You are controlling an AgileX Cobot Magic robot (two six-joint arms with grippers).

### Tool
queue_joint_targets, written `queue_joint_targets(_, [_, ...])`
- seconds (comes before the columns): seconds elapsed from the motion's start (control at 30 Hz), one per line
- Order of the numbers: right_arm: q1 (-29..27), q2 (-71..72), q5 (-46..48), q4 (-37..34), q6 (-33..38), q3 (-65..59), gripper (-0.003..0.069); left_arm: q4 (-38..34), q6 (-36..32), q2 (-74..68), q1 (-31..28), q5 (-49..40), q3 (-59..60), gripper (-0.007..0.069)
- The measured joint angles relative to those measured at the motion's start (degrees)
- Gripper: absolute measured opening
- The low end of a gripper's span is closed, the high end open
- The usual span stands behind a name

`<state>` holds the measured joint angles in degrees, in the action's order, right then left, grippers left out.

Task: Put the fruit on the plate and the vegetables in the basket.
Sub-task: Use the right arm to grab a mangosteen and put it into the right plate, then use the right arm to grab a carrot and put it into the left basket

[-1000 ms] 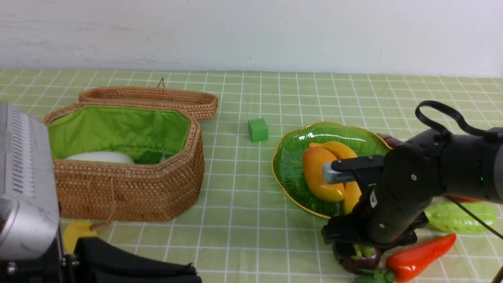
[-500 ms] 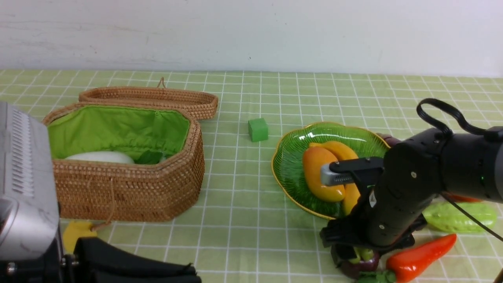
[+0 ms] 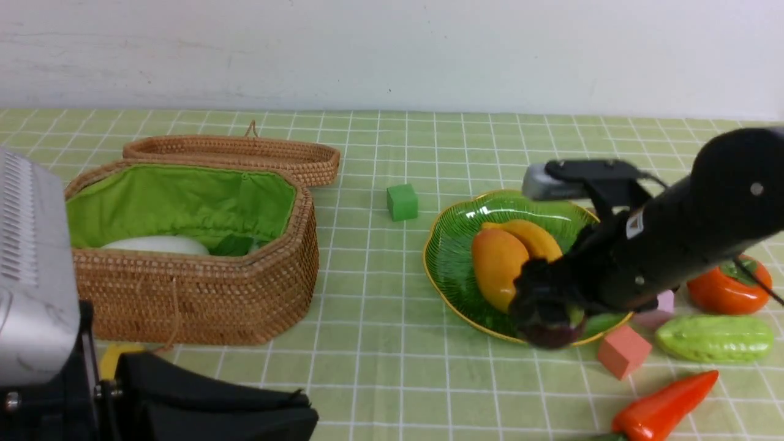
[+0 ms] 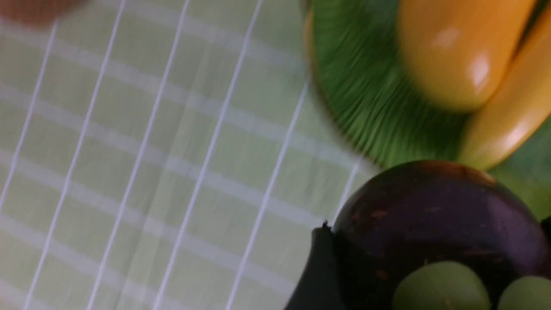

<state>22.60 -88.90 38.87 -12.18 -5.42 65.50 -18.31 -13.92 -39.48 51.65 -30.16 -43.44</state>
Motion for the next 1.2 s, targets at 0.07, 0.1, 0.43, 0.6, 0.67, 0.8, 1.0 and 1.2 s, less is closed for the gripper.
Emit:
queue_joint_targets(0.07, [-3.7, -2.7, -4.1, 1.3, 0.2, 2.6, 0.057, 0.3, -0.1, 0.0, 0.0, 0.4, 0.0, -0.0013])
queue_joint_targets(0.1, [-5.1, -4.3, -5.7, 1.6, 0.2, 3.8, 0.057, 0.6, -0.1, 0.0, 0.0, 0.5, 0.0, -0.0013])
queue_joint_targets(0.43, [-10.6, -18.1, -9.4, 4.3, 1.7, 11.9, 0.057, 1.0, -0.1, 0.0, 0.0, 0.8, 0.0, -0.0013])
queue_joint_targets(0.6, [-11.1, -17.9, -9.2, 6.3, 1.7, 11.9, 0.0622, 1.0, -0.1, 0.0, 0.0, 0.8, 0.0, -0.0013])
queue_joint_targets(0.67, [-11.1, -17.3, -8.7, 6.7, 1.7, 11.9, 0.066, 1.0, -0.1, 0.0, 0.0, 0.8, 0.0, -0.0013])
queue_joint_targets(0.8, [-11.1, -15.0, -5.9, 7.1, 1.7, 12.0, 0.0676, 1.0, -0.1, 0.0, 0.0, 0.7, 0.0, -0.0013])
queue_joint_targets(1.0, [-11.1, -6.7, 3.3, 7.3, 1.7, 12.0, 0.0567, 1.0, -0.1, 0.0, 0.0, 0.6, 0.0, -0.0013])
queue_joint_targets(1.2, [-11.1, 3.4, 19.2, 7.1, 1.9, 11.2, 0.0291, 1.3, -1.4, 0.0, 0.0, -0.5, 0.0, -0.0013])
